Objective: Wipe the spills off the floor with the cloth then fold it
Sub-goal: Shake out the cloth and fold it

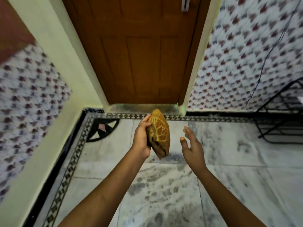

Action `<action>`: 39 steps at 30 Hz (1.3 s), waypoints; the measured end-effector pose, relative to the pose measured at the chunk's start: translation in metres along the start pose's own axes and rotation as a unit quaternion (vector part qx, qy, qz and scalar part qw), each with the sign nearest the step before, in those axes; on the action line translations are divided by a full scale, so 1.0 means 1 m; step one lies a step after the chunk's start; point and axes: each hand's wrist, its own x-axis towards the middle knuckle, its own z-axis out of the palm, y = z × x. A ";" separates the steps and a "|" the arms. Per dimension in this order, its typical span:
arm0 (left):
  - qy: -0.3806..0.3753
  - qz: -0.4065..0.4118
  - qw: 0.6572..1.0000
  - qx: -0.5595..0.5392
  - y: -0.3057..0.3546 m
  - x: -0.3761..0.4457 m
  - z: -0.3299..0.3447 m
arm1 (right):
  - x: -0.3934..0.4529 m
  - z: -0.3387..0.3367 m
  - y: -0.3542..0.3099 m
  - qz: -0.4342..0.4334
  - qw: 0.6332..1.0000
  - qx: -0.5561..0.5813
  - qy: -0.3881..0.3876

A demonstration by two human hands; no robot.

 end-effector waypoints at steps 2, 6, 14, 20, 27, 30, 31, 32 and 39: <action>-0.007 0.011 1.000 -0.008 0.030 -0.042 0.015 | -0.001 -0.018 -0.051 0.004 0.999 0.028 -0.020; -0.022 0.078 0.997 0.003 0.075 -0.119 0.041 | -0.006 -0.052 -0.149 -0.049 0.995 0.086 -0.032; -0.001 0.215 0.967 0.135 0.102 -0.207 0.052 | -0.035 -0.075 -0.228 -0.110 0.965 0.159 -0.178; 0.024 0.293 0.909 0.296 0.133 -0.249 0.029 | -0.052 -0.080 -0.255 -0.195 0.972 0.091 -0.094; -0.011 0.274 0.821 0.501 0.174 -0.265 -0.015 | -0.060 -0.074 -0.286 -0.261 0.962 0.075 -0.036; -0.020 0.300 0.789 0.537 0.193 -0.274 -0.024 | -0.066 -0.064 -0.297 -0.263 0.963 0.054 -0.020; -0.022 0.308 0.773 0.553 0.200 -0.278 -0.026 | -0.068 -0.061 -0.301 -0.254 0.966 0.048 -0.025; -0.022 0.317 0.759 0.568 0.207 -0.281 -0.029 | -0.070 -0.059 -0.305 -0.243 0.968 0.044 -0.037; -0.075 0.319 0.751 0.573 0.240 -0.289 -0.060 | -0.084 -0.046 -0.326 -0.236 0.963 0.041 -0.125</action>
